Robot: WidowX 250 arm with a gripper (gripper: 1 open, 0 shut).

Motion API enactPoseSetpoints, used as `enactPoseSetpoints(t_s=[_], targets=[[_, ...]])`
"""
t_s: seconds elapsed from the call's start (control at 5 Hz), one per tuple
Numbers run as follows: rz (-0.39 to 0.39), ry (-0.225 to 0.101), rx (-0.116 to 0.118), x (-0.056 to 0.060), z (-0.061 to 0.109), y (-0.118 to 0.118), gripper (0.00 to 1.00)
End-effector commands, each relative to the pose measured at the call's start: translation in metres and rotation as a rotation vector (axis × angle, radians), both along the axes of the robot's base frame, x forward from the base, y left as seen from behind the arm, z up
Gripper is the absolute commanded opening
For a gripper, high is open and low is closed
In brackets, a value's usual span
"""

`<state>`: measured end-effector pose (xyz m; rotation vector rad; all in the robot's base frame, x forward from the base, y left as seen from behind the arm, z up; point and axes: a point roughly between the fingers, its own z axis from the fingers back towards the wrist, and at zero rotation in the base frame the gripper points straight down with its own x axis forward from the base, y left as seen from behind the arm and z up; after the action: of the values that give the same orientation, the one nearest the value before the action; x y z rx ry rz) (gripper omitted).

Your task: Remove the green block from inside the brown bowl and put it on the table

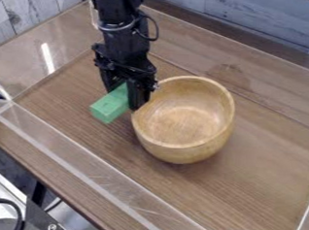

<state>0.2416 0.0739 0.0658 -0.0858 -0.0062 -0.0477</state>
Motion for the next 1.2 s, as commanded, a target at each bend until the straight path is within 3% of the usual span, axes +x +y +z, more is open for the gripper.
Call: enactPoseSetpoints(t_s=[0.0, 0.8, 1.0], targets=[[-0.011, -0.021, 0.011, 0.0019, 0.0074, -0.0018, 0.0], [-0.019, -0.023, 0.007, 0.0021, 0.0111, -0.0072, 0.0], [-0.008, -0.014, 0.012, 0.0049, 0.005, -0.0029, 0.0]])
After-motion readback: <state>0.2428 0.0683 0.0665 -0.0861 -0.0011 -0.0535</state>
